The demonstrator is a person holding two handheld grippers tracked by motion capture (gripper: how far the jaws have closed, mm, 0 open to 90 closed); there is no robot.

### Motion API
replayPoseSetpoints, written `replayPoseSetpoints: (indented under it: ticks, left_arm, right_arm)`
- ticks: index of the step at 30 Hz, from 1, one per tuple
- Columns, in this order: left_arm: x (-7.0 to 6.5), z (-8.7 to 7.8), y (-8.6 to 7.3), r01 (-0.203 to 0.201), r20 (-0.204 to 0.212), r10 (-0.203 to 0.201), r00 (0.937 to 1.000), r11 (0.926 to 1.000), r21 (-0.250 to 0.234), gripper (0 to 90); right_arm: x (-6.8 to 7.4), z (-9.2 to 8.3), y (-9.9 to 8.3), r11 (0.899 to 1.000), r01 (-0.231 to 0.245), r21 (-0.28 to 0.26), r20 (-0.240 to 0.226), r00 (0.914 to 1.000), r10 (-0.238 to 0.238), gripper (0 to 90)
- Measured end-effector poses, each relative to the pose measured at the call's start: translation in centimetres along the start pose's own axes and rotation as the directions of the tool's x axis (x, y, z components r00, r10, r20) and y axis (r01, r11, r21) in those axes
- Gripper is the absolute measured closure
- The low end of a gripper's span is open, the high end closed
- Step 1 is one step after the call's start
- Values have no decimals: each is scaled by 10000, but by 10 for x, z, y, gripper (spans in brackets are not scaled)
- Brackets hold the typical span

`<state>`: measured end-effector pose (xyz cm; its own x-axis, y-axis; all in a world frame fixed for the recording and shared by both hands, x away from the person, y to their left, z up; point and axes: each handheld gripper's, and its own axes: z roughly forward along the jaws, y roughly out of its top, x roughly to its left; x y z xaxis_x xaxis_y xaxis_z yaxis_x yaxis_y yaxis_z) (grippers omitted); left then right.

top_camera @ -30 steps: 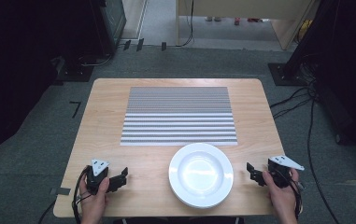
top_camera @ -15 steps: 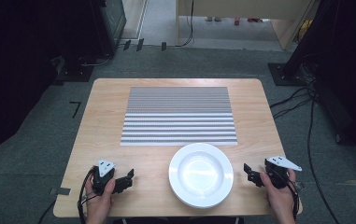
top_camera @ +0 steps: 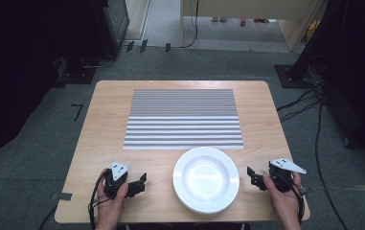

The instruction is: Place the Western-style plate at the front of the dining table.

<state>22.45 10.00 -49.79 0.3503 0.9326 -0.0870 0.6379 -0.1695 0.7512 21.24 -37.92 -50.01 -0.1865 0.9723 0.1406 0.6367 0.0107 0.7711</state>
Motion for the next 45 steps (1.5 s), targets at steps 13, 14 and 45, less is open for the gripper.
replayPoseSetpoints:
  ticks: [13,14,45]
  left_arm:
    - [-24,13,23,-236,418,239,9988,9997,-67,133]
    - [-27,15,26,-256,466,259,9986,9996,-77,133]
    - [-63,8,23,-47,2708,322,9621,9948,-1017,147]
  right_arm:
    - [33,-5,40,9989,-262,-398,-391,9989,246,89]
    - [35,-3,38,9986,-283,-445,-444,9987,263,89]
    - [50,1,12,9960,65,-891,-1085,9940,-162,461]
